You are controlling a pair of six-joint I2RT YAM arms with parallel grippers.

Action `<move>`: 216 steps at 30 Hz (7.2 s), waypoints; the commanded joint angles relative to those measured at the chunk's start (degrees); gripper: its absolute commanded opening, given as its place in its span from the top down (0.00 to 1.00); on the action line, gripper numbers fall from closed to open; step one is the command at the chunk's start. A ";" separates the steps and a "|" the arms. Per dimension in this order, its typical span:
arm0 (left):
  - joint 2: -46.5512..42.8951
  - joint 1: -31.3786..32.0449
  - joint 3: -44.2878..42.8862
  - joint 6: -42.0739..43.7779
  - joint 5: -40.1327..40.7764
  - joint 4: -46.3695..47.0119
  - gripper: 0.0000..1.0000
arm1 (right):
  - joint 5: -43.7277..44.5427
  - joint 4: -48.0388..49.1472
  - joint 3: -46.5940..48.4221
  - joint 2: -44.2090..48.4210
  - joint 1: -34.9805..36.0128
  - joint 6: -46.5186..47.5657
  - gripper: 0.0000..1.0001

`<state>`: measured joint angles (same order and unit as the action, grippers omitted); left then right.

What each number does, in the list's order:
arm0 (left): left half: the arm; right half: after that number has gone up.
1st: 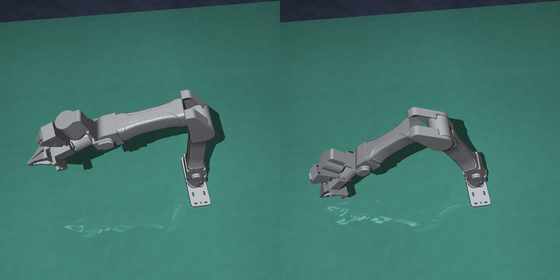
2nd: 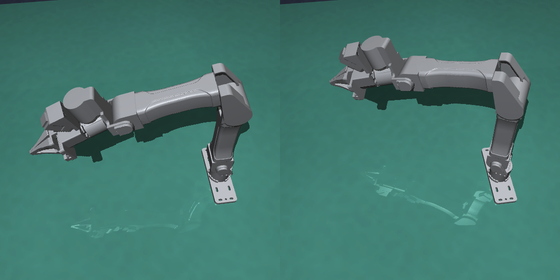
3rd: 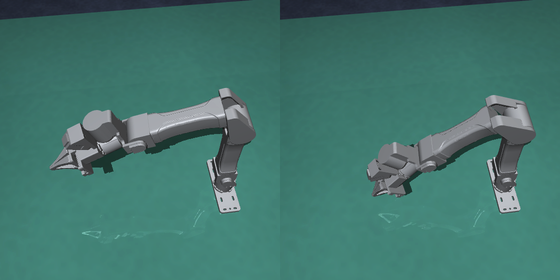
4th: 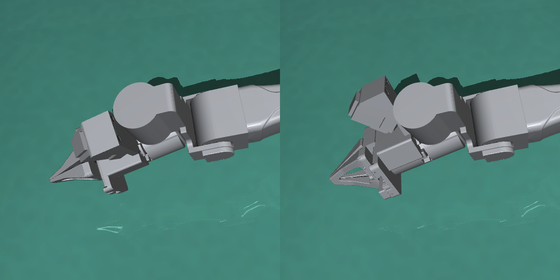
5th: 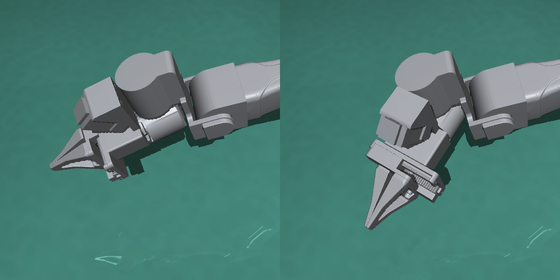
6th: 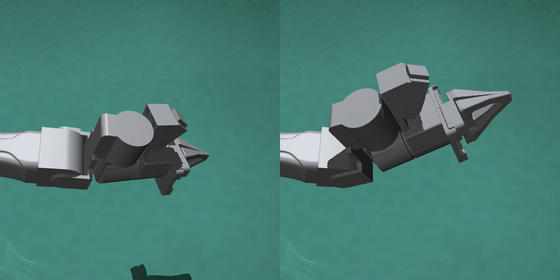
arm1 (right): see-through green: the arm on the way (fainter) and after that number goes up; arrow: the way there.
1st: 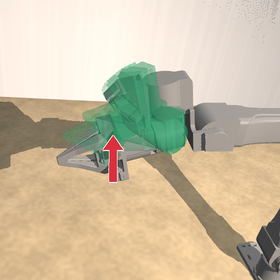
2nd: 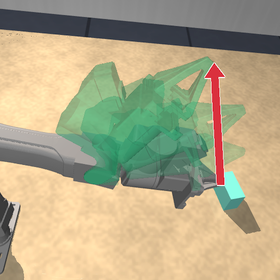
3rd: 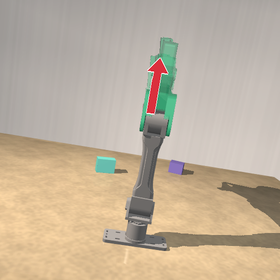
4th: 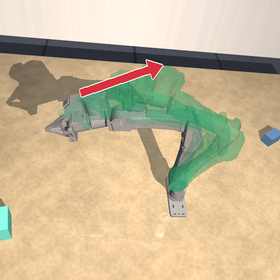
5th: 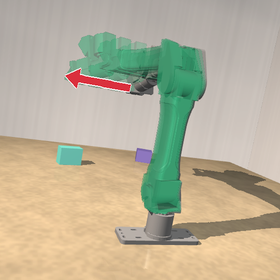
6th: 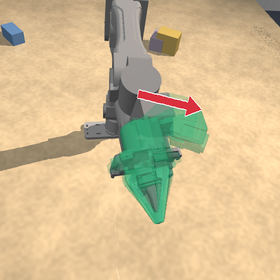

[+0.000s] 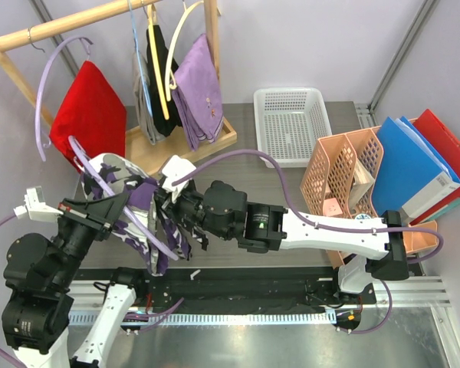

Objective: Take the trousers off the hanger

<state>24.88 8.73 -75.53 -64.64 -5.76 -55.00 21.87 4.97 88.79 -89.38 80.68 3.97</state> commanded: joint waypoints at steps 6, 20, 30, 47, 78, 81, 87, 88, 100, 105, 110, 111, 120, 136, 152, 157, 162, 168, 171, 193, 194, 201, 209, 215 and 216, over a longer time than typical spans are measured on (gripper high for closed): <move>-3.96 0.32 1.17 2.68 -4.00 -4.94 1.00 | 2.92 19.02 15.88 7.29 -1.23 -1.68 0.99; -5.90 0.32 3.02 2.33 -4.52 -5.73 1.00 | 3.00 24.82 20.19 10.54 -1.23 -2.39 0.99; -8.27 0.32 6.18 3.03 -3.65 -8.45 1.00 | 3.80 24.92 24.57 13.88 -1.23 4.46 0.99; -6.52 0.32 3.63 5.49 -1.80 -11.62 1.00 | 15.99 15.33 14.93 29.17 -1.23 25.36 0.99; -6.86 0.23 2.49 5.93 -1.89 -13.99 1.00 | 56.43 2.15 -19.02 20.76 -1.67 -11.79 0.99; -7.22 0.32 2.14 6.11 -1.89 -14.43 1.00 | 59.07 2.32 -14.45 14.25 -4.12 -12.49 0.99; -7.75 0.32 2.05 6.19 -2.06 -14.61 1.00 | 56.72 8.54 -6.19 4.49 -13.17 -8.11 0.99; -7.75 0.32 2.14 6.19 -2.24 -14.61 1.00 | 56.10 12.65 -4.96 3.26 -14.49 -4.27 0.99; -8.27 0.23 5.38 6.46 -3.47 -12.33 1.00 | 48.19 37.29 20.34 -13.61 -31.72 27.49 0.99; -7.48 0.23 6.44 7.33 -4.26 -11.27 1.00 | 36.71 40.37 24.41 -17.75 -39.19 31.62 0.99; -5.11 0.32 6.53 8.92 -4.35 -10.65 1.00 | 26.84 40.21 25.47 -20.83 -49.19 32.60 0.99; -4.85 0.32 6.71 9.18 -4.52 -10.65 1.00 | 25.43 39.94 25.29 -20.92 -50.79 32.33 0.99; -1.95 0.32 10.40 10.15 -6.28 -8.28 1.00 | 6.01 30.63 21.25 -21.36 -65.02 29.79 0.99; 0.25 0.32 10.23 13.14 -6.02 -8.63 1.00 | -10.00 15.51 20.90 -24.26 -69.35 28.28 0.99; -2.56 0.32 8.82 13.67 -5.14 -13.02 1.00 | -3.15 16.82 15.53 -30.58 -56.96 24.34 0.93; -3.09 0.23 8.73 13.14 -5.14 -13.46 1.00 | -0.87 17.18 15.18 -32.25 -56.25 16.61 0.82; -3.18 0.32 8.38 12.79 -5.23 -13.81 1.00 | 3.34 14.64 15.09 -32.17 -55.64 9.49 0.74; -4.14 0.23 9.25 12.08 -5.67 -13.29 1.00 | 9.15 0.96 14.48 -28.05 -55.64 4.48 0.33; -4.84 0.23 11.19 10.77 -6.54 -11.97 1.00 | 8.72 -7.13 11.94 -23.39 -55.55 1.31 0.04; -5.20 0.32 11.63 4.35 -6.99 -2.57 1.00 | -43.79 -37.52 -8.53 9.92 -47.57 -30.75 0.00; -5.20 0.32 11.54 4.26 -6.64 -2.30 1.00 | -45.15 -35.84 -12.20 10.71 -43.11 -32.77 0.00; -5.02 0.32 12.16 4.61 -2.24 0.42 1.00 | -48.76 -11.77 -28.58 16.61 -20.35 -48.95 0.00; -6.95 0.32 13.56 1.46 1.89 2.18 1.00 | -32.53 -1.29 -26.58 14.95 -0.98 -46.60 0.00; -10.29 0.32 13.83 -3.03 5.32 2.36 1.00 | -3.10 -1.28 -18.86 9.85 10.95 -37.30 0.14; -10.56 0.32 13.83 -4.16 5.32 2.27 1.00 | 4.51 -1.54 -17.70 8.02 12.55 -35.71 0.15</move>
<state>16.36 8.99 -61.52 -64.82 -3.18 -58.02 0.84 -0.40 63.79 -77.87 87.81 -38.89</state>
